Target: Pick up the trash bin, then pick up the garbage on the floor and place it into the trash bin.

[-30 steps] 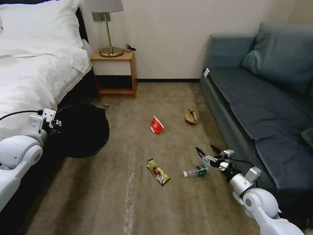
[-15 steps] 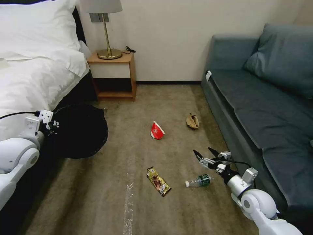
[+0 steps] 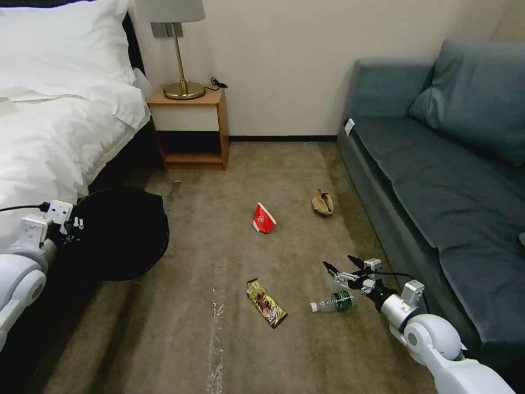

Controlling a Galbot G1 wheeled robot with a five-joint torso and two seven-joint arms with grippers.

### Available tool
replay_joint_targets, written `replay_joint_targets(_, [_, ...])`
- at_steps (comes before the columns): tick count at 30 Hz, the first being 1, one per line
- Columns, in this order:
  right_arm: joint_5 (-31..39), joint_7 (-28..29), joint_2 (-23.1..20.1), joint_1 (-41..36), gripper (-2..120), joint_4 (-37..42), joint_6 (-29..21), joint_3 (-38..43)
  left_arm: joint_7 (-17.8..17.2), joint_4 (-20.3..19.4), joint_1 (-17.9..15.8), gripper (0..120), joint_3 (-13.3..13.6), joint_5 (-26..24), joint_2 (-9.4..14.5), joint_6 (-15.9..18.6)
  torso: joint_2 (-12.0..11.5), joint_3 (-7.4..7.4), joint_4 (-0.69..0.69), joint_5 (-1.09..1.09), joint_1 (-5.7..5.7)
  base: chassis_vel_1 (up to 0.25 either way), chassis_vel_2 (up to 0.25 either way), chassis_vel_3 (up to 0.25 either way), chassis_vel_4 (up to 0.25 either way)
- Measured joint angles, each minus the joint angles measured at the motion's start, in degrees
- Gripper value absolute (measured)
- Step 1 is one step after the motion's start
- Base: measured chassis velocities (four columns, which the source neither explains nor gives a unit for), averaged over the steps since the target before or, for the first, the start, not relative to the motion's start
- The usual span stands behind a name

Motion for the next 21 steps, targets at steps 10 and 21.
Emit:
replay_joint_targets(10, [-1.04,-2.92,-6.23,1.69,100,-3.78,-0.54,-3.70,0.01,-0.83,-0.95,2,3.37,2.43,-2.65,-0.14,0.00,0.01,-0.04,0.01,0.00,0.000,0.000,0.000,0.000])
replay_joint_targets(21, [-13.72,-16.66,-6.82,24.89,100,-26.59,3.24,-25.09,2.11,-0.76,-0.08,2,4.89,8.43,-9.25,-3.97,0.00,0.01,-0.02,0.02,0.00,0.000,0.000,0.000,0.000])
